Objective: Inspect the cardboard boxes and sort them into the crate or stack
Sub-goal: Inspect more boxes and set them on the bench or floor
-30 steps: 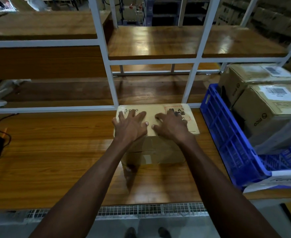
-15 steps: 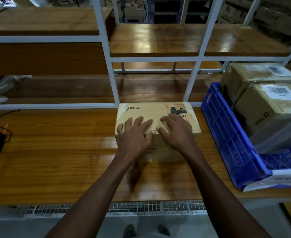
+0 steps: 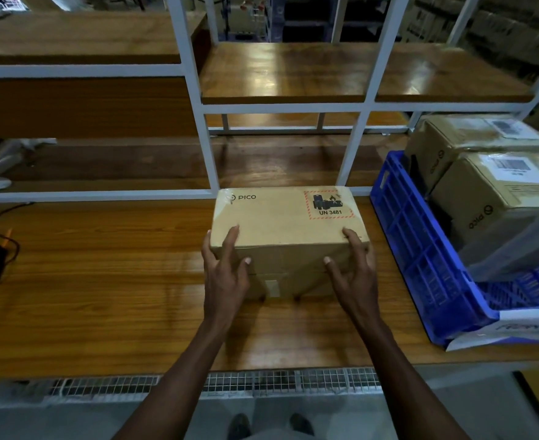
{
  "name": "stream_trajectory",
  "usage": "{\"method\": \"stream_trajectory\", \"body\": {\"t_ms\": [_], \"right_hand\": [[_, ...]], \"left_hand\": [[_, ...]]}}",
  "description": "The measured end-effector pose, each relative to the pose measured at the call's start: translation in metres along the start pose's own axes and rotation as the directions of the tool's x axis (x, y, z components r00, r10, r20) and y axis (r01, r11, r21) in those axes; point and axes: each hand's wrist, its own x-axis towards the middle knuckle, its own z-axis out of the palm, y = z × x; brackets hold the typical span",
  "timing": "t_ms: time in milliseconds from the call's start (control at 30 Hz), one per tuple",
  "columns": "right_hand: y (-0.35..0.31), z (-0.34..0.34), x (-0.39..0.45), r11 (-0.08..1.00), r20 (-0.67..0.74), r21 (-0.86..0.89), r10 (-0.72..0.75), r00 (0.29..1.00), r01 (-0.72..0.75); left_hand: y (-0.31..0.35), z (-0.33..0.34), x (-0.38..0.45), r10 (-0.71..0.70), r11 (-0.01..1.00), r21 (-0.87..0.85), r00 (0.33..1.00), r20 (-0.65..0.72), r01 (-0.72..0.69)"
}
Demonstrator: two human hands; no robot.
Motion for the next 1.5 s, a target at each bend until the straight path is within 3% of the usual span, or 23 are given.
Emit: {"method": "stream_trajectory", "body": {"t_ms": [100,300,367,467,700,867,1000,1133,1233,1400,1500], "right_hand": [[-0.006,0.000,0.009,1.000,-0.039,-0.025,-0.016,0.999,0.015],[-0.030,-0.006,0.041,0.979,-0.108,-0.178,-0.117,0.987,0.096],[-0.031,-0.004,0.051,0.969,-0.090,-0.224,-0.128,0.988,0.105],[-0.023,0.006,0.065,0.946,0.033,-0.321,-0.031,0.999,0.040],[0.001,0.023,0.089,0.892,0.272,-0.452,0.125,0.954,0.012],[0.001,0.029,0.107,0.845,0.392,-0.534,0.274,0.878,-0.025],[-0.020,0.046,0.105,0.718,0.463,-0.683,0.283,0.840,0.134],[-0.020,0.063,0.093,0.743,0.453,-0.661,0.281,0.846,0.107],[-0.013,0.059,0.094,0.759,0.462,-0.644,0.281,0.841,0.100],[-0.012,0.059,0.093,0.760,0.458,-0.643,0.281,0.843,0.096],[-0.018,0.057,0.092,0.753,0.458,-0.652,0.294,0.839,0.091]], "left_hand": [[0.006,-0.003,0.011,-0.026,0.999,0.026,0.998,-0.054,0.027],[0.024,-0.013,0.033,0.068,0.992,0.113,0.978,-0.196,-0.046],[0.024,-0.008,0.041,0.060,0.984,0.177,0.989,-0.139,-0.035],[0.012,0.004,0.051,-0.030,0.975,0.222,0.999,0.040,0.020],[0.001,0.020,0.071,-0.169,0.950,0.301,0.949,0.268,0.084],[0.007,0.029,0.085,-0.206,0.925,0.369,0.935,0.290,0.089],[0.008,0.035,0.093,-0.204,0.902,0.428,0.933,0.298,0.061],[0.011,0.038,0.095,-0.212,0.878,0.476,0.931,0.298,0.048],[0.020,0.041,0.082,-0.159,0.849,0.527,0.933,0.324,-0.038],[0.021,0.048,0.054,-0.196,0.788,0.603,0.876,0.440,-0.126],[0.017,0.044,0.052,-0.191,0.768,0.624,0.880,0.435,-0.141]]}}
